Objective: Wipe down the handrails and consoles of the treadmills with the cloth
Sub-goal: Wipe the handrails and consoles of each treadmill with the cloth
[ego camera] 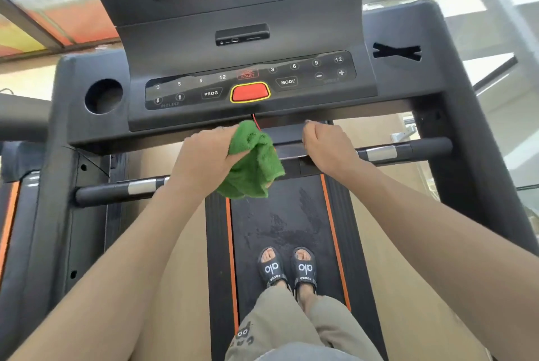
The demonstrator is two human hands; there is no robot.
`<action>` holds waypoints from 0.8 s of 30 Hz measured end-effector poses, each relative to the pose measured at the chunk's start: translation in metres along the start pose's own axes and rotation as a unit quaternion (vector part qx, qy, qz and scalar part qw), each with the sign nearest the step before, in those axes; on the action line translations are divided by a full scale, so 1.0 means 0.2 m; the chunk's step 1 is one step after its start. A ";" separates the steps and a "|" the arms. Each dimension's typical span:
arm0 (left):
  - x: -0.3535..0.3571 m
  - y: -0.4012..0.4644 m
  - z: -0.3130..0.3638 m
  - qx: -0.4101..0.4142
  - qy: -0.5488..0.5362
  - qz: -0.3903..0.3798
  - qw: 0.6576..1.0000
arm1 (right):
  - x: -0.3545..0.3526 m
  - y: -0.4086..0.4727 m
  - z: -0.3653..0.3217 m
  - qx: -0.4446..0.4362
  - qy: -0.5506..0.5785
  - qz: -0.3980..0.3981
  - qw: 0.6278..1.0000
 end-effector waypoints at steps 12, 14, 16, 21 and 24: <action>0.52 0.14 0.47 0.061 0.218 -0.194 0.955 | -0.09 -0.05 0.39 -0.086 -0.243 -0.043 0.965; 0.53 0.19 0.49 0.019 0.218 -0.226 0.949 | -0.09 -0.03 0.38 -0.072 -0.210 -0.012 0.975; 0.58 0.22 0.56 0.020 0.218 -0.227 0.949 | -0.09 0.00 0.39 -0.058 -0.215 -0.006 0.975; 0.58 0.01 0.63 0.064 0.153 -0.096 0.981 | -0.12 -0.02 0.38 -0.034 -0.155 -0.019 0.987; 0.53 -0.16 0.55 0.106 0.177 -0.089 0.974 | -0.16 0.01 0.37 0.046 -0.080 -0.049 0.995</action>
Point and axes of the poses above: each hand's wrist, its own y-axis towards the middle knuckle, its own x-axis out of the palm, z = x × y, the point moved 1 cm from there along y, towards the middle knuckle, and after that the axes turned 8 degrees about z, right-handed, at the moved point
